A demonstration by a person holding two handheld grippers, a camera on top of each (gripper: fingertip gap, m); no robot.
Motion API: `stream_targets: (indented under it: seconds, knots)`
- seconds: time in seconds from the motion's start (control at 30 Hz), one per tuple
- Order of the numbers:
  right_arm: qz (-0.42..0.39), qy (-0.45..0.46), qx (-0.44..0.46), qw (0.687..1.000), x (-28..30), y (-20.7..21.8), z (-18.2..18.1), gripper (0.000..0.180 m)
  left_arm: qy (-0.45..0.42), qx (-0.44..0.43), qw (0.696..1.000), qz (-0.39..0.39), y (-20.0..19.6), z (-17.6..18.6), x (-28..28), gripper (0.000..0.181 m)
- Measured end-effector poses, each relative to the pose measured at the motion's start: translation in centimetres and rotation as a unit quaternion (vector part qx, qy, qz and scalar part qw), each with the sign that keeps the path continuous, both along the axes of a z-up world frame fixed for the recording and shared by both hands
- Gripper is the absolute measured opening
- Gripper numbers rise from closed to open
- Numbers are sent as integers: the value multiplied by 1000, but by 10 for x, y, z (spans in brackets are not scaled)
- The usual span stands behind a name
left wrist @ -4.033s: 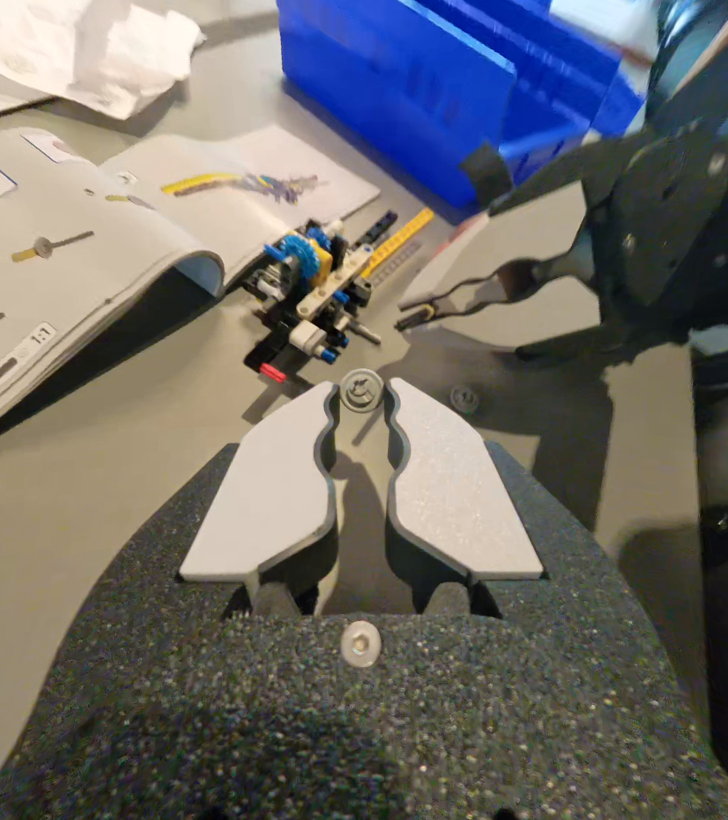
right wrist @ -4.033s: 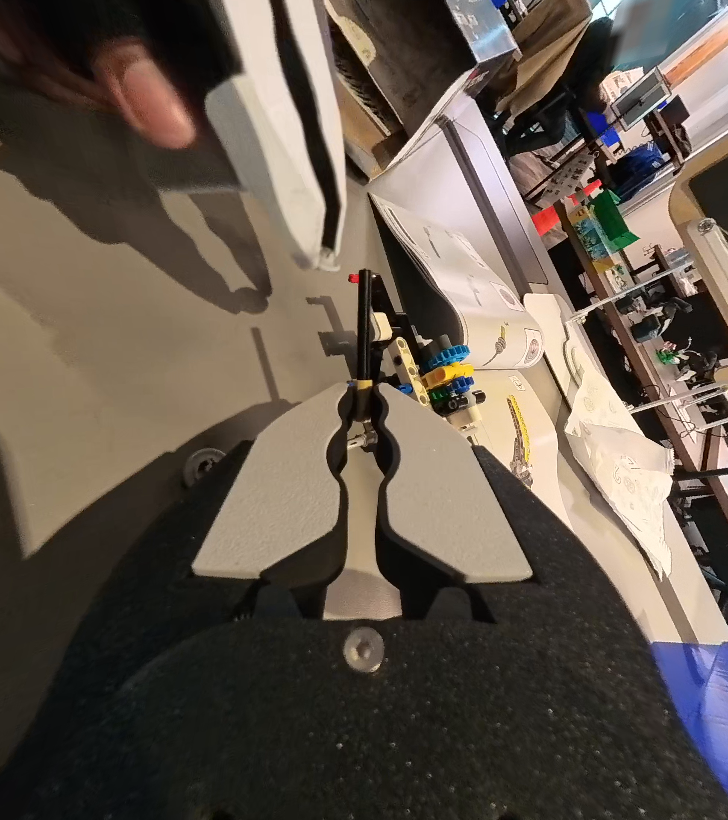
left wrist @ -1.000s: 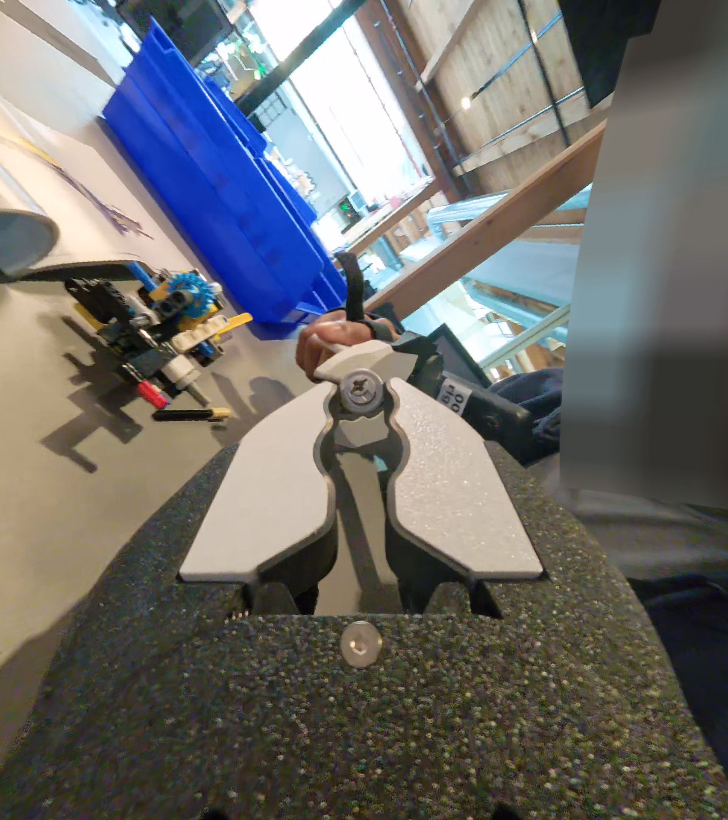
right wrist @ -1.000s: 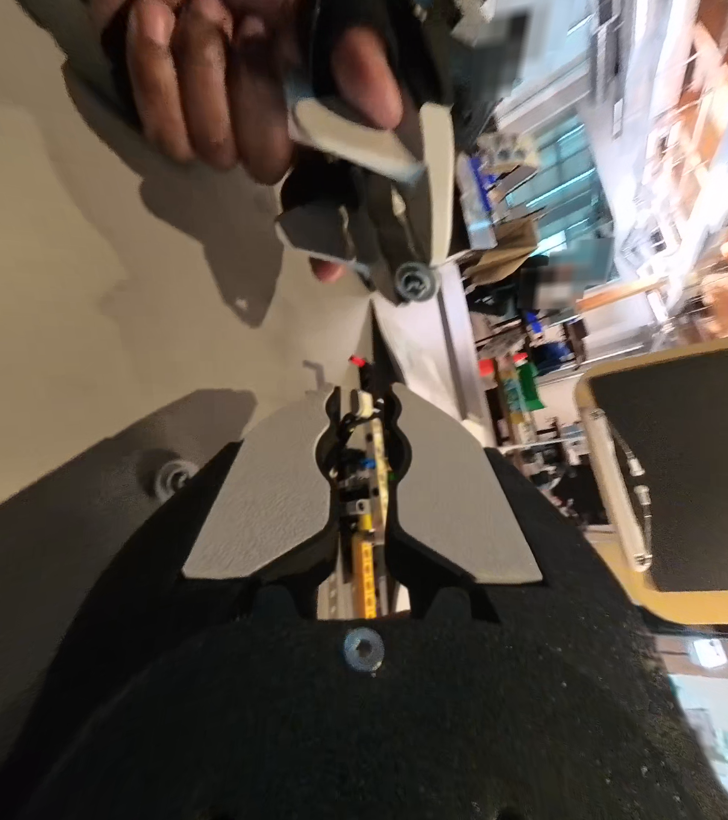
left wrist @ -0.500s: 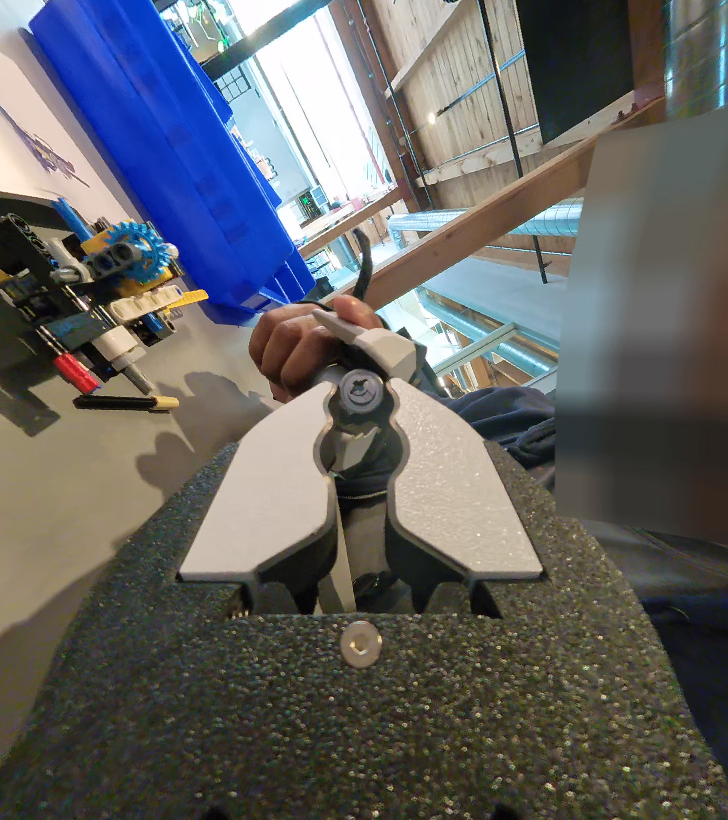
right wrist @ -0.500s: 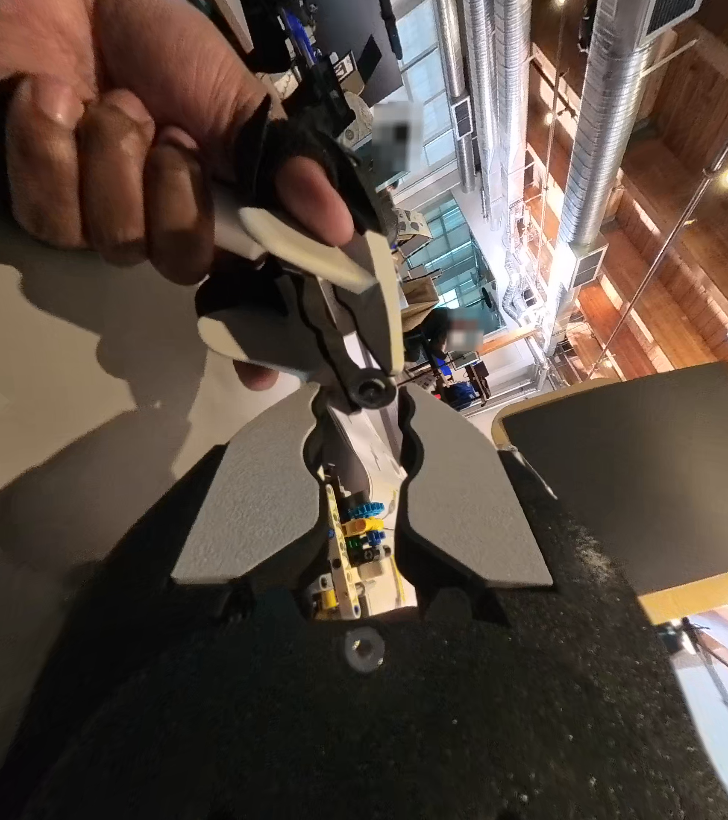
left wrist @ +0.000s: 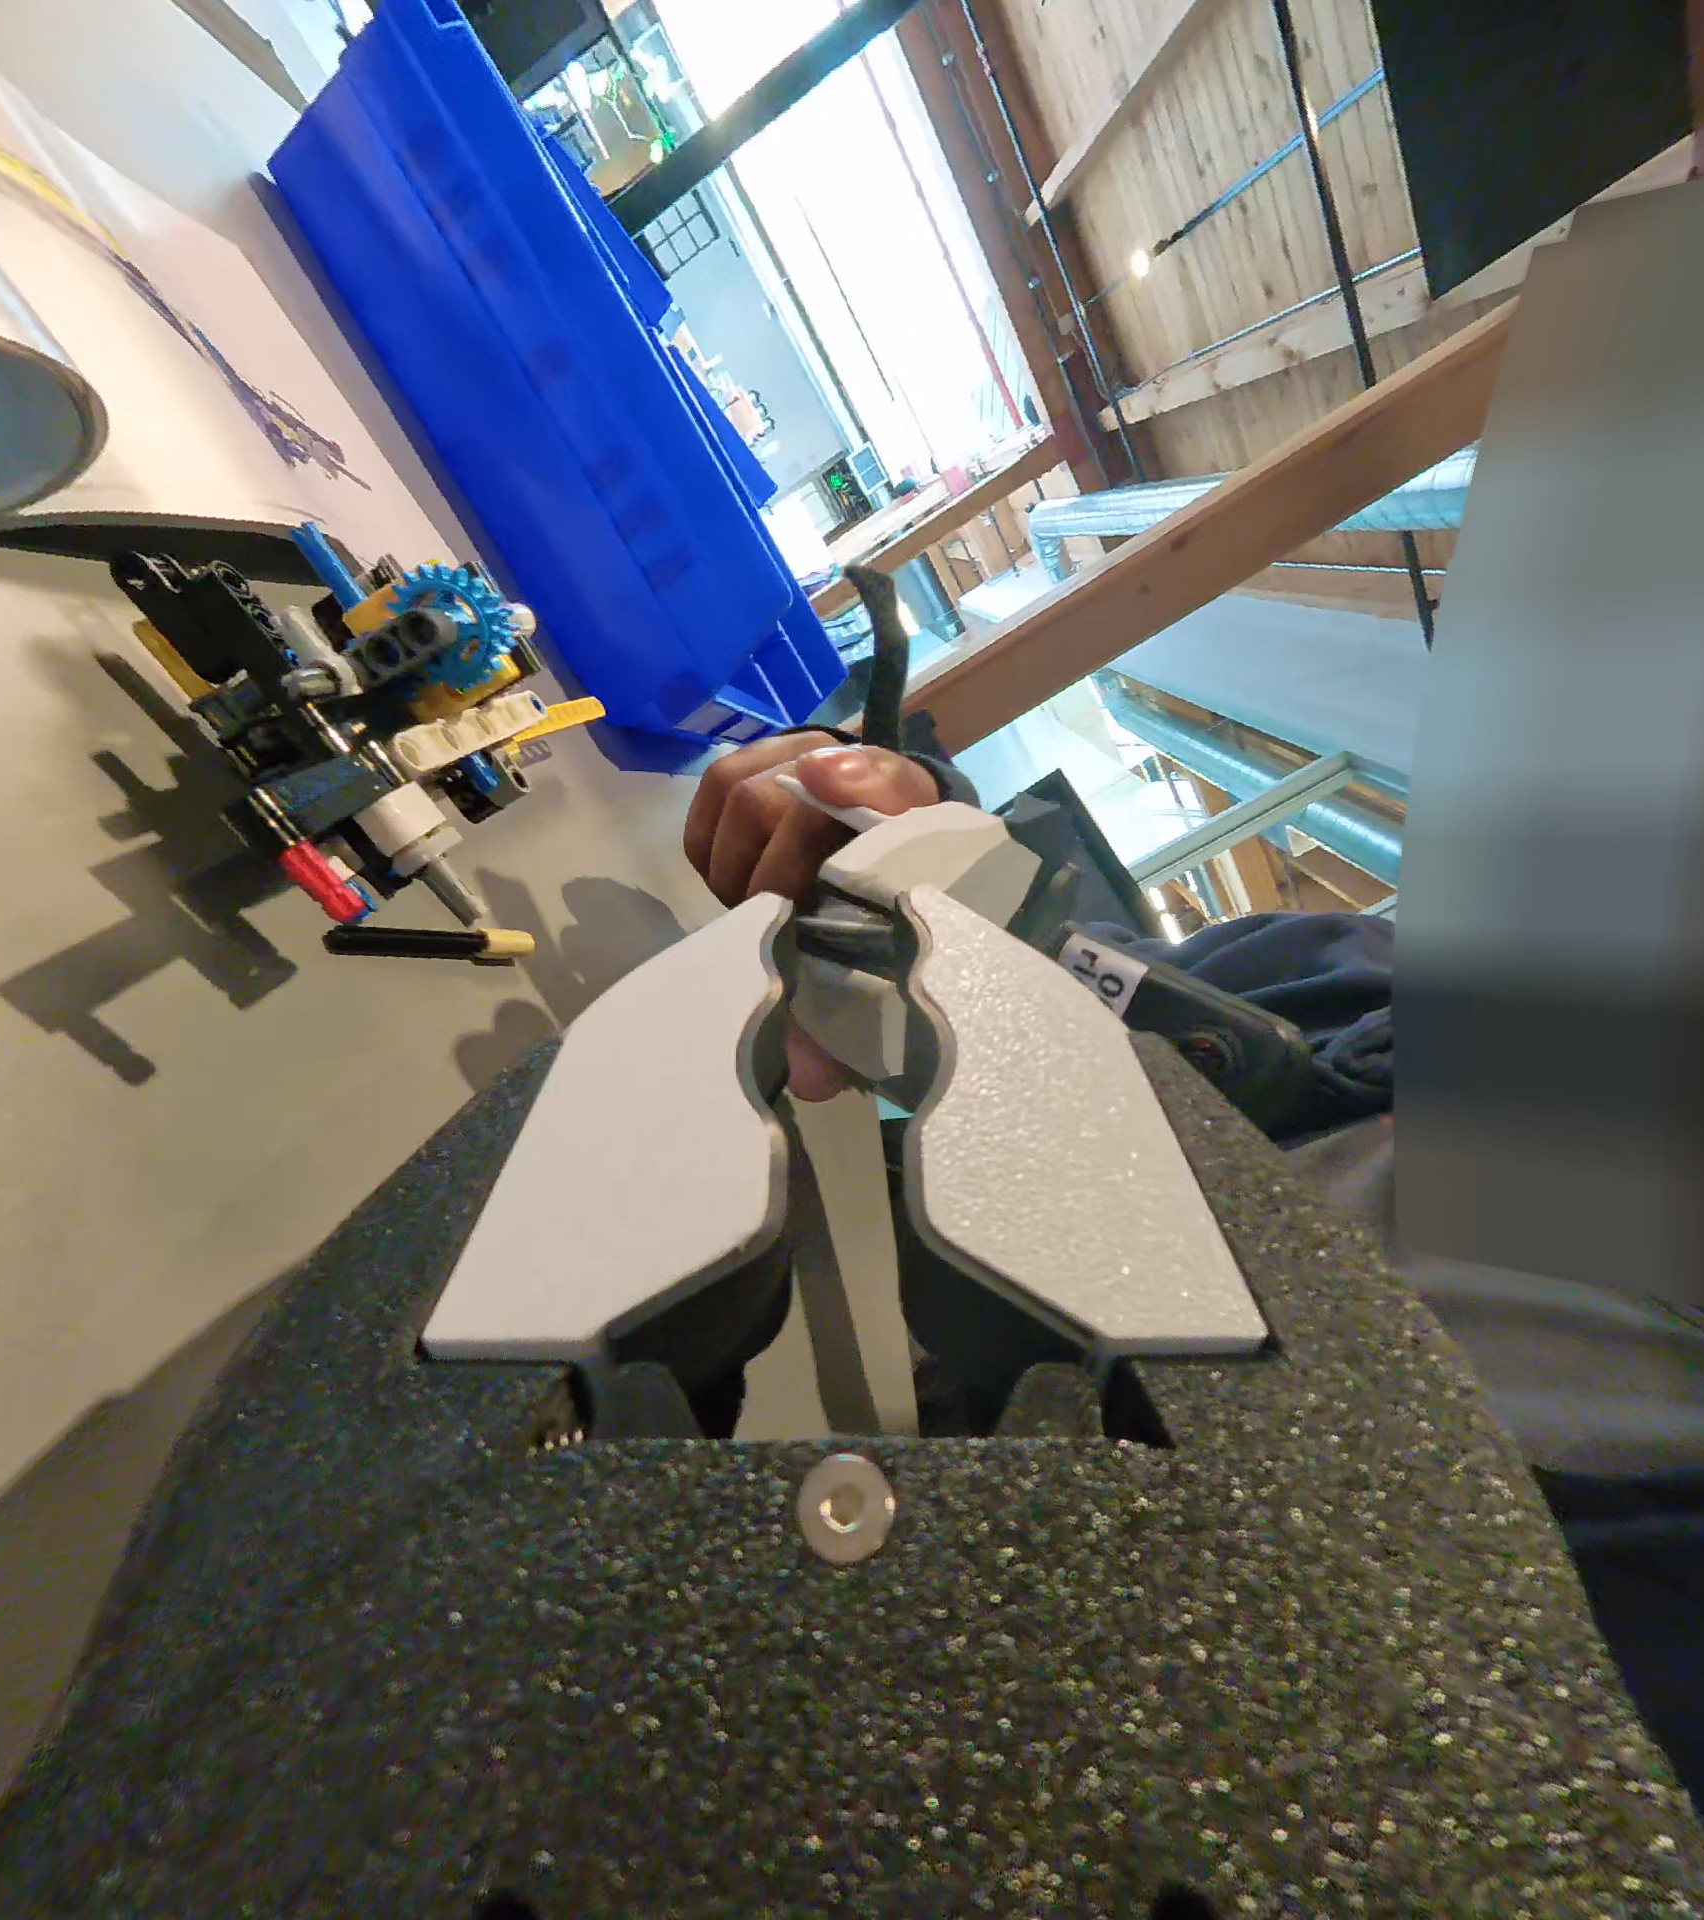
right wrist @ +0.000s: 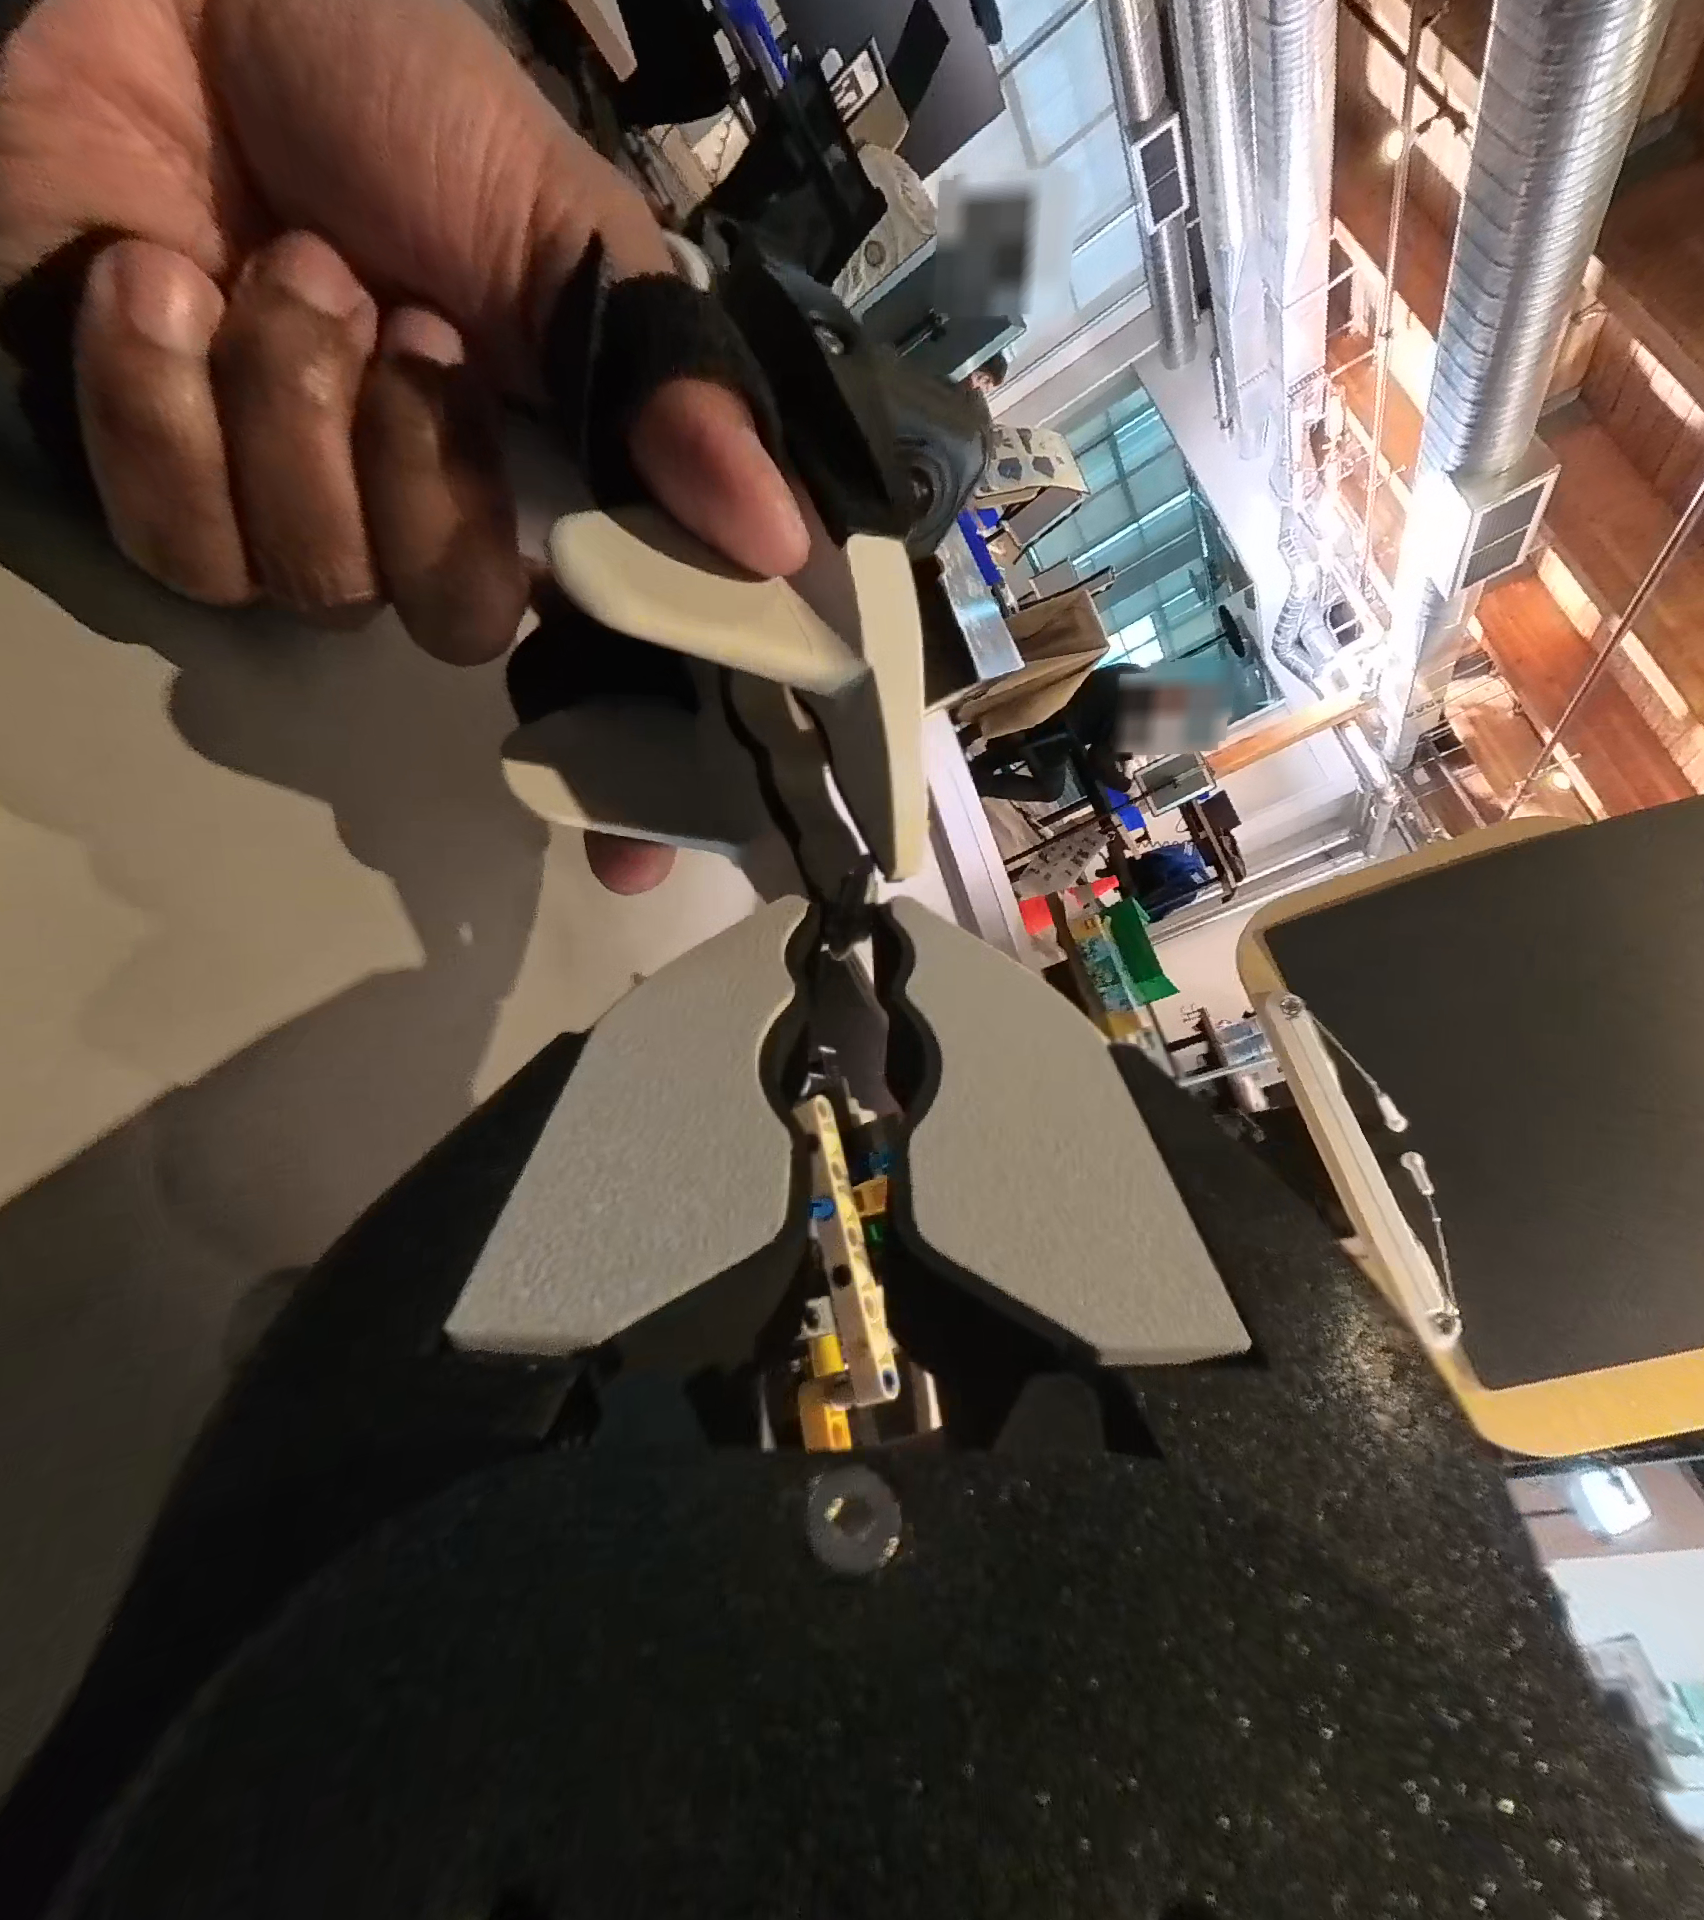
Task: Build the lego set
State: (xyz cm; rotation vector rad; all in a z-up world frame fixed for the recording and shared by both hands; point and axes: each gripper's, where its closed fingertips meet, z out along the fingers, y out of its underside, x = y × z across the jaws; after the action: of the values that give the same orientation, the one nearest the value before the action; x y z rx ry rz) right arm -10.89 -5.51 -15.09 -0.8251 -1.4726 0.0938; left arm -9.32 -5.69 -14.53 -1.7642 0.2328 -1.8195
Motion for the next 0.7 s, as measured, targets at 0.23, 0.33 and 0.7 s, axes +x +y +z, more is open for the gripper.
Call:
stream_targets:
  seconds: [0.23,0.33,0.7]
  knots:
    - [-18,10,-49,999,4,7,-3,9,32,45,998,37,6,2,-7,14]
    - [-36,30,-41,998,8,14,2,9,15,49,998,48,8,7,-11,14]
    - [-46,81,1,996,10,14,17,9,-59,54,996,29,2,21,1,19]
